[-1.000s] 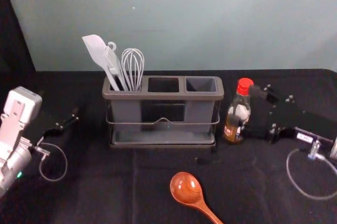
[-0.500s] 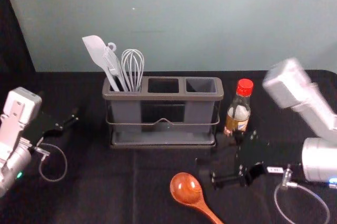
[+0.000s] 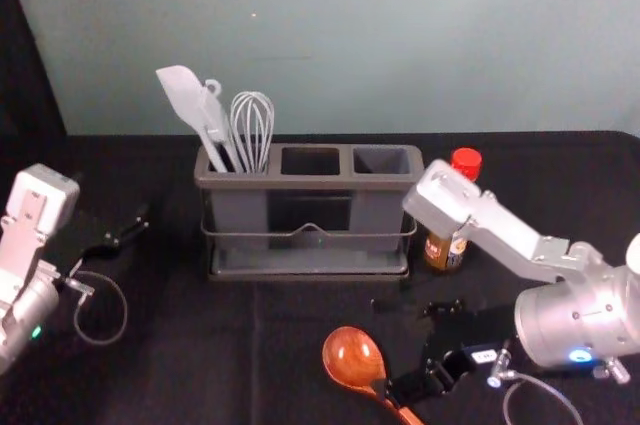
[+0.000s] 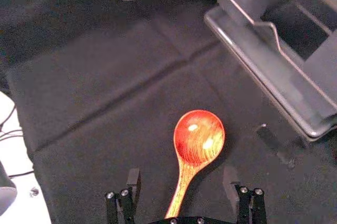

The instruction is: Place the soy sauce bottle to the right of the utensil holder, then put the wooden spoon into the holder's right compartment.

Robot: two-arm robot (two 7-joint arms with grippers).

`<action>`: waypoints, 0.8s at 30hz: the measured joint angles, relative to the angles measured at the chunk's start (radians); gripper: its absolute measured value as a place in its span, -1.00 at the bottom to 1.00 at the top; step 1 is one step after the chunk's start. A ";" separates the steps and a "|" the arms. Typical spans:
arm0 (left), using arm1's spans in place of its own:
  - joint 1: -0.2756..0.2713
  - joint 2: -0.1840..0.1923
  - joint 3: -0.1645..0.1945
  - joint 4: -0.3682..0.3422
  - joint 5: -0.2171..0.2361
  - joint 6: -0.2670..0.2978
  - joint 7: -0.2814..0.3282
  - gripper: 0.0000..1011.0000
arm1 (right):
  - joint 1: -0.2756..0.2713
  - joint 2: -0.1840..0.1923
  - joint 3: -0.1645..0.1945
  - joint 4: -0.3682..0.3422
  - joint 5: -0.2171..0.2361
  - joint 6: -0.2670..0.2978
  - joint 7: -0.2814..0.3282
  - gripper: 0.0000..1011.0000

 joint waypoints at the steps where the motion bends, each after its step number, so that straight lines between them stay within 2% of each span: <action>1: 0.000 0.000 0.000 0.000 0.000 0.000 0.000 1.00 | 0.001 -0.005 -0.002 0.005 0.001 0.008 -0.003 0.98; 7: 0.000 0.000 0.000 0.000 0.000 0.000 0.000 1.00 | 0.022 -0.043 -0.025 0.046 0.000 0.065 -0.014 0.98; 12: 0.000 0.000 0.000 0.000 0.000 0.000 0.000 1.00 | 0.041 -0.064 -0.037 0.071 -0.001 0.088 -0.011 0.98; 17: 0.000 0.000 0.000 0.000 0.000 0.000 0.000 1.00 | 0.090 -0.106 -0.065 0.121 -0.015 0.121 0.002 0.98; 22: 0.000 0.000 0.000 0.000 0.000 0.000 0.000 1.00 | 0.112 -0.135 -0.074 0.154 -0.023 0.138 0.005 0.98; 24: 0.000 0.000 0.000 0.000 0.000 0.000 0.000 1.00 | 0.123 -0.163 -0.078 0.180 -0.026 0.146 0.005 0.98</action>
